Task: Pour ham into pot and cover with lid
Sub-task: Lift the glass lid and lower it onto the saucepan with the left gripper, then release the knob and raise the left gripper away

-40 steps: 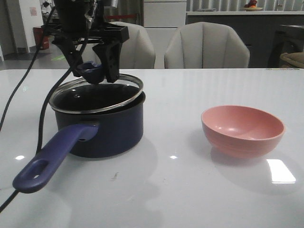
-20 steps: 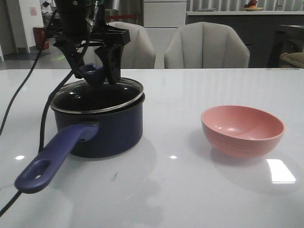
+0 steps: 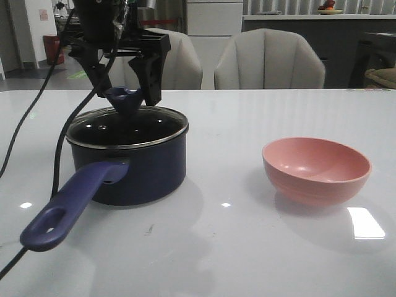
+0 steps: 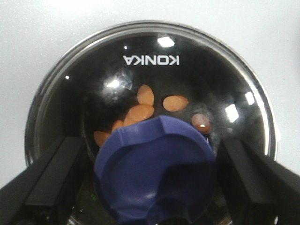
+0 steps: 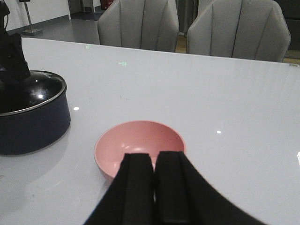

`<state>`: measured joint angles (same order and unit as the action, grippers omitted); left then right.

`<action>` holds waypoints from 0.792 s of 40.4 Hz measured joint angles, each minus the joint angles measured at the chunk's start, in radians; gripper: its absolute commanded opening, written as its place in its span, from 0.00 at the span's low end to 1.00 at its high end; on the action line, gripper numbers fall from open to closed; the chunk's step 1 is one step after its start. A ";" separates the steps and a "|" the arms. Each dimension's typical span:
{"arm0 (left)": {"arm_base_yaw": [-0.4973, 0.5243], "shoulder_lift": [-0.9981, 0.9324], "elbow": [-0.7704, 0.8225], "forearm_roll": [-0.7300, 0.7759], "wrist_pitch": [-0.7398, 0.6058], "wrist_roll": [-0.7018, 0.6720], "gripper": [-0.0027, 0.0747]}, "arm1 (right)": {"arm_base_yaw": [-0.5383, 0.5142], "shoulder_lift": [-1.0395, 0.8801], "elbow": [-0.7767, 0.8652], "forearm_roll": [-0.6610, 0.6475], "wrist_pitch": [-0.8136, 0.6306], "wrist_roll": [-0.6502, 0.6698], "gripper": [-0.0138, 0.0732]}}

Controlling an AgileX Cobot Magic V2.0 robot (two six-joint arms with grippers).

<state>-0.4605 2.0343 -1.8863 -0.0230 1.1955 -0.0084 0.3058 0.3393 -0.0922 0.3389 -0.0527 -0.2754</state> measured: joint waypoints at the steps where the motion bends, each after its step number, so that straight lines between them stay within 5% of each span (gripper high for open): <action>1: 0.000 0.000 0.000 0.000 0.007 0.000 0.77 | 0.000 0.000 0.000 0.000 0.000 0.000 0.34; 14: 0.000 -0.124 0.097 0.023 0.037 0.000 0.77 | 0.000 0.000 0.000 0.000 0.000 0.000 0.34; 32: 0.000 -0.657 0.580 0.023 -0.157 0.000 0.77 | 0.000 0.000 0.000 0.000 0.000 0.000 0.34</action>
<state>-0.4605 1.3771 -1.3064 0.0000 1.0388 -0.0084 0.3058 0.3393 -0.0922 0.3389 -0.0527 -0.2754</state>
